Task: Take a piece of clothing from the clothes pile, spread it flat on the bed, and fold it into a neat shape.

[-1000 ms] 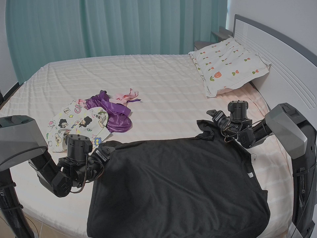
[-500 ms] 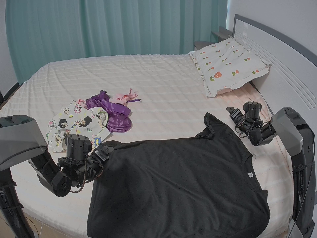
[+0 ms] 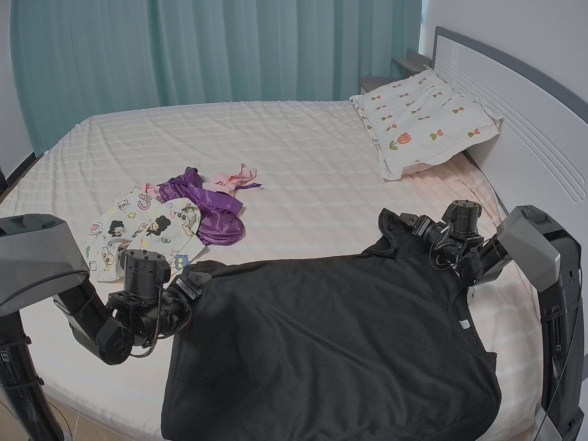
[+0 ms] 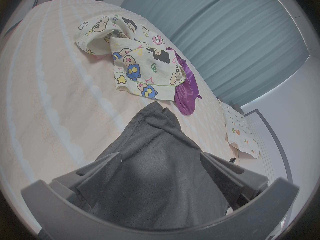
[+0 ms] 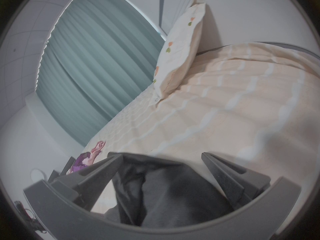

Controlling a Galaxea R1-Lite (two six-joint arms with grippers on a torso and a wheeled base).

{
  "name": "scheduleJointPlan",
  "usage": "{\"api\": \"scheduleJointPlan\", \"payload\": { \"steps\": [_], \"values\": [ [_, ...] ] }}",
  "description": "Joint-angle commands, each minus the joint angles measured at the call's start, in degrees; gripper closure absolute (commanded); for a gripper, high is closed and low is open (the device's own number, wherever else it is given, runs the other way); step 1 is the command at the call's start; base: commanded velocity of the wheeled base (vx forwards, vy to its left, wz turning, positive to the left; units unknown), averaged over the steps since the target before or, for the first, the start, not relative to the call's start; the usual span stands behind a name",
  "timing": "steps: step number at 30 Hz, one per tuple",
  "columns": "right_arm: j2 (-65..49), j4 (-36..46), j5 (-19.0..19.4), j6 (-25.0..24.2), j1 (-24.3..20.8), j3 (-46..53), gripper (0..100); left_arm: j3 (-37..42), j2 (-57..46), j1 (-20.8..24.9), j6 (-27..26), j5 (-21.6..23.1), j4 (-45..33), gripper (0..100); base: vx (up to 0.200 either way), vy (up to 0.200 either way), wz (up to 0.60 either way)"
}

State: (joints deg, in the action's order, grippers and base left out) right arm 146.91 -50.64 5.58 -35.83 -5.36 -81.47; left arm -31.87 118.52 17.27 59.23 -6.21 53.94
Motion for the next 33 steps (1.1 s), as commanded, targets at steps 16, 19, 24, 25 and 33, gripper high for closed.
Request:
{"api": "scheduleJointPlan", "payload": {
  "steps": [16, 19, 24, 25, 33],
  "values": [
    [0.4, 0.63, 1.1, 1.02, 1.85, -1.24, 100, -0.13, 0.14, 0.04, 0.62, -0.04, 0.02, 0, 0.0, 0.0, 0.0],
    [0.31, 0.63, 1.1, 1.02, 3.25, -1.15, 100, -0.13, 0.14, 0.04, 0.62, -0.04, 0.02, 0, 0.0, 0.0, 0.0],
    [-0.04, 0.37, 1.89, 1.02, 3.78, 0.17, 100, -0.13, 0.14, -0.05, 0.62, -0.04, 0.02, 0, 0.0, 0.0, 0.0],
    [-0.04, 0.37, 1.89, 1.02, 3.78, 0.17, 100, -0.13, 0.14, -0.05, 0.62, -0.04, 0.02, 0, 0.0, 0.0, 0.0],
    [0.57, -0.07, 3.65, 3.75, 2.55, 0.87, 0, -0.04, 0.14, -0.05, 0.71, -0.04, 0.02, 0, 0.0, 0.0, 0.0]
  ]
}}
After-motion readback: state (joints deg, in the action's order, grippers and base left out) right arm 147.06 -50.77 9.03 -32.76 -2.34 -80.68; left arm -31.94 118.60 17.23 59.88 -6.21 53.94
